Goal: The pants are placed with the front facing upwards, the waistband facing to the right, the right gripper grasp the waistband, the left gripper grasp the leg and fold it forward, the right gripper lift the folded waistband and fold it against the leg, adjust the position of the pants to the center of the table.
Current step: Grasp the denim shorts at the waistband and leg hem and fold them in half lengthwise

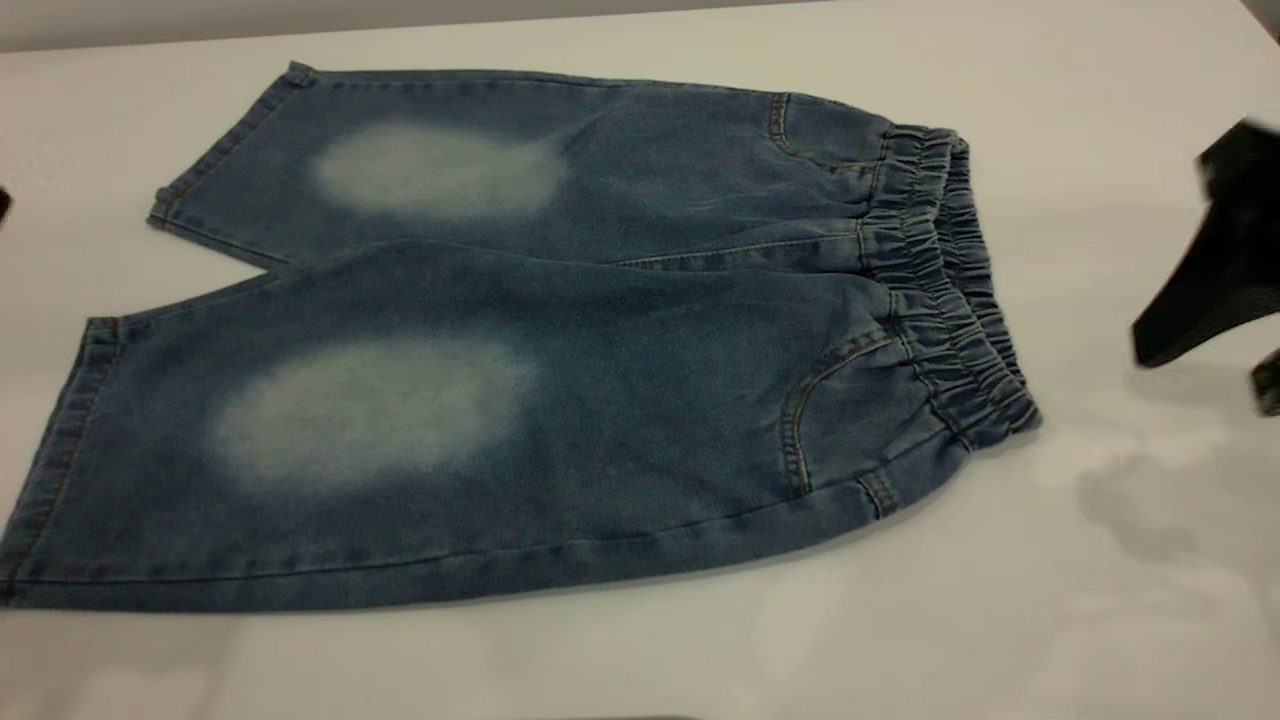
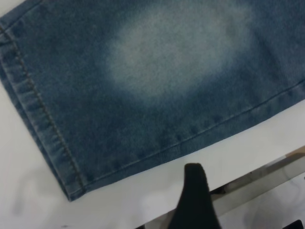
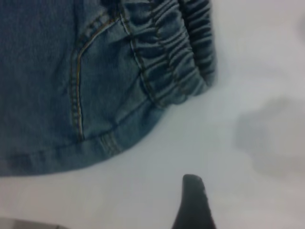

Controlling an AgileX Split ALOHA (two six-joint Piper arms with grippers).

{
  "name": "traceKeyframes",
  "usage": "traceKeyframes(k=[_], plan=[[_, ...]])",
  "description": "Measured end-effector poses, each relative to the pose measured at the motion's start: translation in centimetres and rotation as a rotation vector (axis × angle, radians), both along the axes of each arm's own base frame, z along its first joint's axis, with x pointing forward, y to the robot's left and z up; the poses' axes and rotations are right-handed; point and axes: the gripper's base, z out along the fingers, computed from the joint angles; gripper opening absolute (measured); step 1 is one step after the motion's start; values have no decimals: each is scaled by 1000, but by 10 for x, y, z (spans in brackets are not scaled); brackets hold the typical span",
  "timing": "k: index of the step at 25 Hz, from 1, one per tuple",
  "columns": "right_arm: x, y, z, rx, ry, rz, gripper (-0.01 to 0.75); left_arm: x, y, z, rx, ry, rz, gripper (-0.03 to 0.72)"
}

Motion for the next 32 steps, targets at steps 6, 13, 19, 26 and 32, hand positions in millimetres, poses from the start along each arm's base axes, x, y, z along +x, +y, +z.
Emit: traceKeyframes(k=[6,13,19,26,32], plan=[[10,8,-31,98,22,-21,478,9,-19,-15,13,31,-75,496],[15,-3,-52,163,46,-70,478,14,-30,-28,26,66,-117,496],[25,-19,-62,271,53,-97,478,17,-29,-28,36,38,-108,496],[33,-17,-75,312,36,-94,478,18,-29,-27,38,29,-104,496],[40,-16,-77,338,7,-88,478,18,-29,-27,38,29,-104,496]])
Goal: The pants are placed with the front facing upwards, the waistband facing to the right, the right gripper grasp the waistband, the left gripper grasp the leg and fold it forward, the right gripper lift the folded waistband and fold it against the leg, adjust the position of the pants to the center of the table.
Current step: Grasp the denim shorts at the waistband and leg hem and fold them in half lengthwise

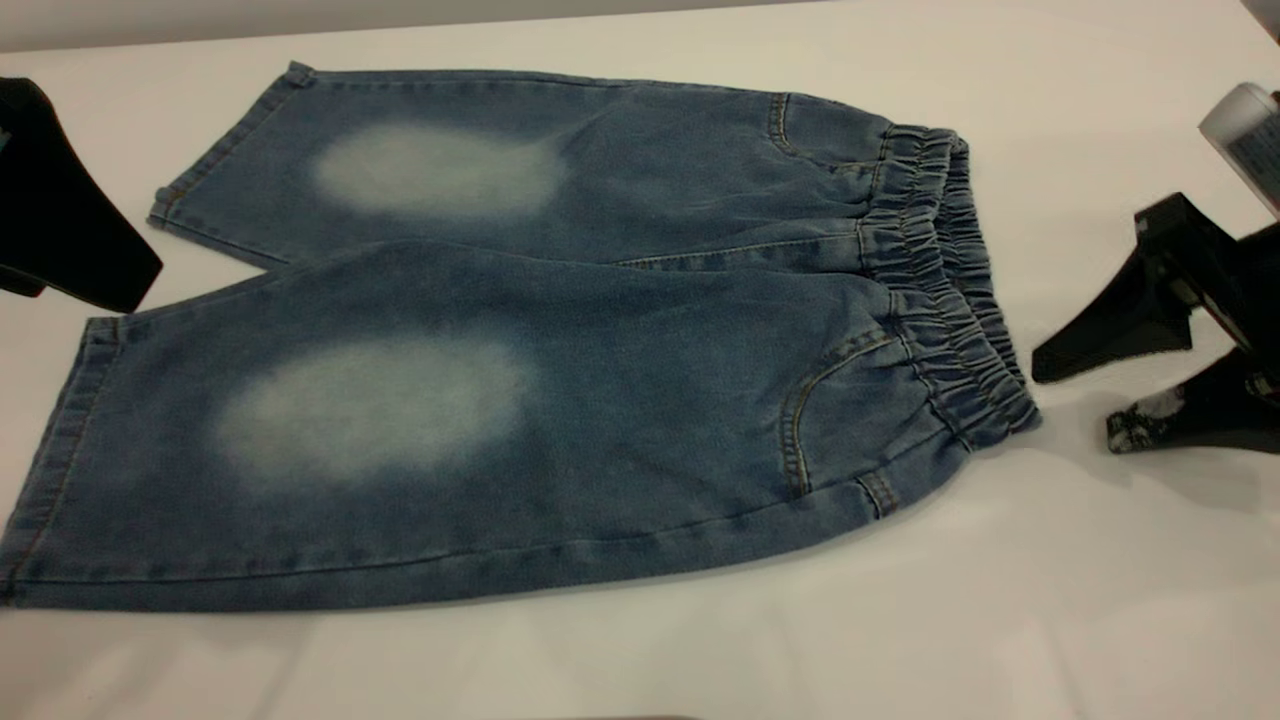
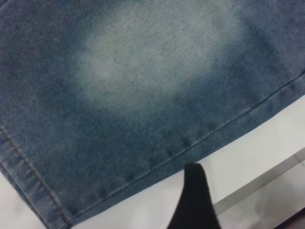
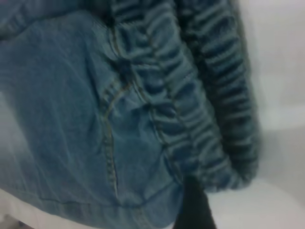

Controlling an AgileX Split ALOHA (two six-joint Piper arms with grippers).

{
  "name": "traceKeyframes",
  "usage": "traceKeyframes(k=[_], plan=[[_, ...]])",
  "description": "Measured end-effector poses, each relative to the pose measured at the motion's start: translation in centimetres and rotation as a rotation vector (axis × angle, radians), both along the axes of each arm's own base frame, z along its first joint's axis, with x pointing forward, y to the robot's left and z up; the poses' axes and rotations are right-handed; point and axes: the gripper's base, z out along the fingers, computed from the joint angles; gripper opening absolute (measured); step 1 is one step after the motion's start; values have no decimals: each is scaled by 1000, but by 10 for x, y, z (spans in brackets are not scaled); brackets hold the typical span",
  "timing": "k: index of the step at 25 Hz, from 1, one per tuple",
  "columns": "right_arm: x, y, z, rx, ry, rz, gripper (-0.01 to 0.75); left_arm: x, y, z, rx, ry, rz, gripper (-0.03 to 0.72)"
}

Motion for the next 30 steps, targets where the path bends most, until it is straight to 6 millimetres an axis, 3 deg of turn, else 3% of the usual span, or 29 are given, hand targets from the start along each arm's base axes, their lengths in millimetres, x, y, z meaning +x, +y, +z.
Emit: traceKeyframes(k=[22,30], plan=[[14,10,-25,197,38,-14,456,0,0,-1,1,2,1,496],[10,28,-30,241,41,50,445,0,0,-1,1,2,1,496]])
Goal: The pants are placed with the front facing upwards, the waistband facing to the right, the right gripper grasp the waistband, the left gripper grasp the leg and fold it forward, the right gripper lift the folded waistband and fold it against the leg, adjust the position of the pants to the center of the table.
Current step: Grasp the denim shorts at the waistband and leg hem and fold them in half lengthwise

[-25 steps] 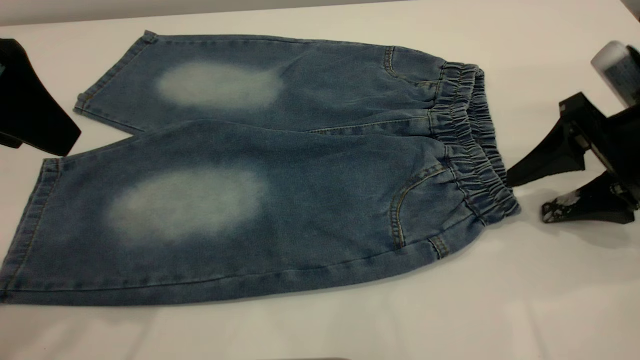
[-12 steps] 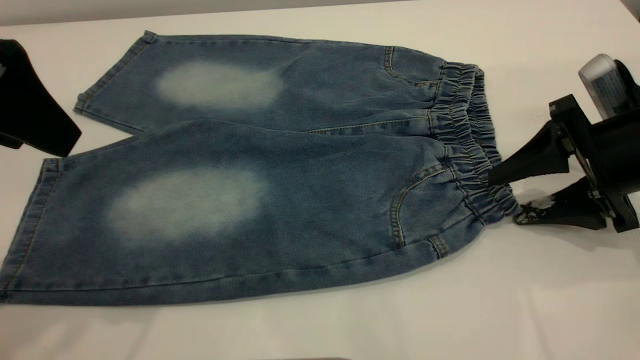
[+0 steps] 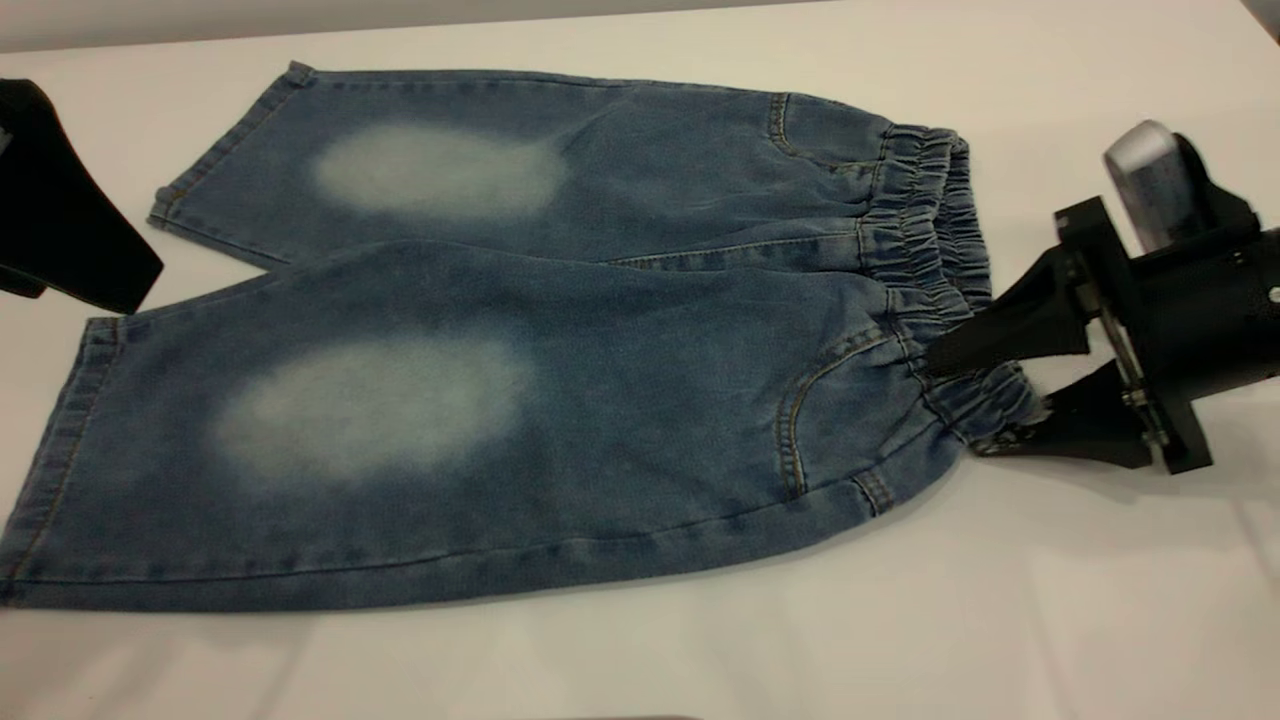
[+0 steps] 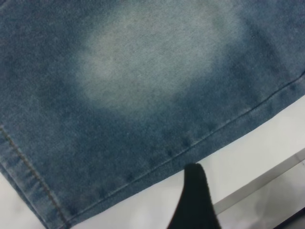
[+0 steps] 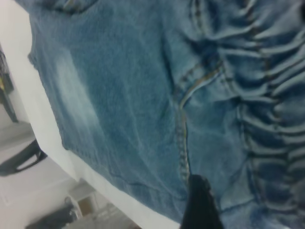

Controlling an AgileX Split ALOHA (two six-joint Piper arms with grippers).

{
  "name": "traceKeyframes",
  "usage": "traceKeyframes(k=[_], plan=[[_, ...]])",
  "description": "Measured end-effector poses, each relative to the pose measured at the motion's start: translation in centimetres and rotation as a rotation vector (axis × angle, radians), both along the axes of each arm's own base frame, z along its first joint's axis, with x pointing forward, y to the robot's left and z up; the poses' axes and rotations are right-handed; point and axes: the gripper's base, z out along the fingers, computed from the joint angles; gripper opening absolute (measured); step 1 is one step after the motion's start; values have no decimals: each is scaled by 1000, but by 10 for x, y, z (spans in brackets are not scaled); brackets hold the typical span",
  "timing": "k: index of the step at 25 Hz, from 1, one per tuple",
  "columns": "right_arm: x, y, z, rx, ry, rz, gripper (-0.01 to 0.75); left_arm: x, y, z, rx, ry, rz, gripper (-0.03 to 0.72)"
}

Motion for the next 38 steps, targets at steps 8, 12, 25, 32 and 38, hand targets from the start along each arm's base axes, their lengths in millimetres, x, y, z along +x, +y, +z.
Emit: traceKeyframes(k=[8,12,25,32,38], plan=[[0,-1,-3,-35,-17,4,195,0,0,0,1,0,0,496],[1,-1,-3,-34,-27,3,57,1,2,-5,43,11,-25,496],[4,1,-1,21,-46,-29,51,13,14,-56,263,193,-160,496],[4,2,0,27,-48,-35,51,18,24,-86,420,266,-320,496],[4,2,0,28,-50,-37,51,16,28,-103,478,275,-423,496]])
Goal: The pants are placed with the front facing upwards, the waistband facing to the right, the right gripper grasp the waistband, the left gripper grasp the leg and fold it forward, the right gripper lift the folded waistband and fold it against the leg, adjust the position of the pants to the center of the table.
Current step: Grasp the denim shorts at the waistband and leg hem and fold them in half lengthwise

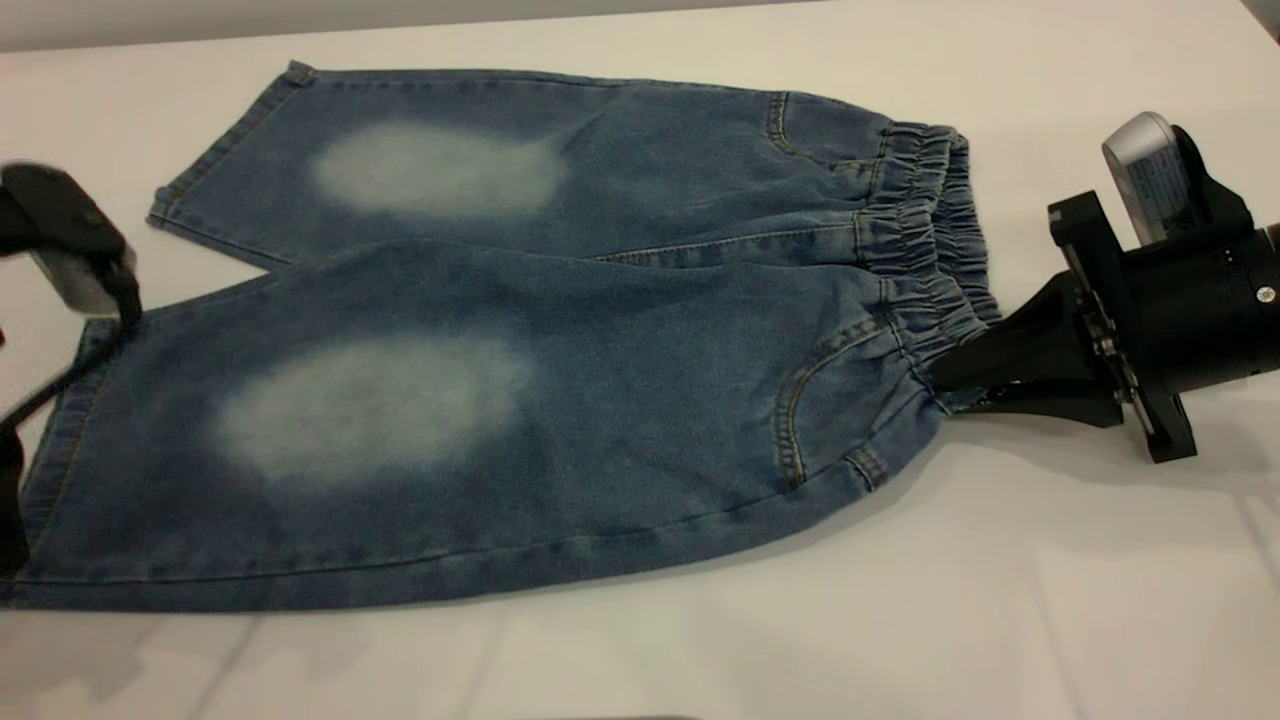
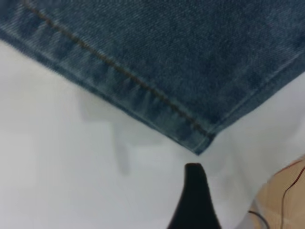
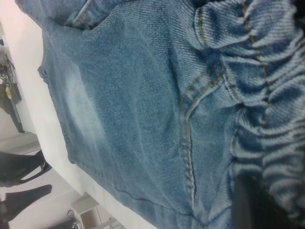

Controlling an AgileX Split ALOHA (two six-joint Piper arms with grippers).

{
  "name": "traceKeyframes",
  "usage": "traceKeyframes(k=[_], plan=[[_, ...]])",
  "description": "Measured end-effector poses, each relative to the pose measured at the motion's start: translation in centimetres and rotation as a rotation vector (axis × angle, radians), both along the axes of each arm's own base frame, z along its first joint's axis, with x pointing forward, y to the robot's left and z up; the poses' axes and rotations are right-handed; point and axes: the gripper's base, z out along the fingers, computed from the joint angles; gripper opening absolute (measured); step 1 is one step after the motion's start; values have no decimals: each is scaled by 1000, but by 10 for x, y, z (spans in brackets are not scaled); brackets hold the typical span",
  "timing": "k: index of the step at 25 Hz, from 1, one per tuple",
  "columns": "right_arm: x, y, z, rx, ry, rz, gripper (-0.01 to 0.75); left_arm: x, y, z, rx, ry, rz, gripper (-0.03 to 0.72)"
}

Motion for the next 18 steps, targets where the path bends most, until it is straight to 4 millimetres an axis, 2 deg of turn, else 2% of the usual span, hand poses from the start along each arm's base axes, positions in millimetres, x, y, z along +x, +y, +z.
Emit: traceKeyframes(k=[7,18], plan=[[0,0,0,2,-2,-2,51,2,1,-21,16,-52,-126,496],[0,0,0,5,-3,-2,52,0,0,-51,9,16,-141,494]])
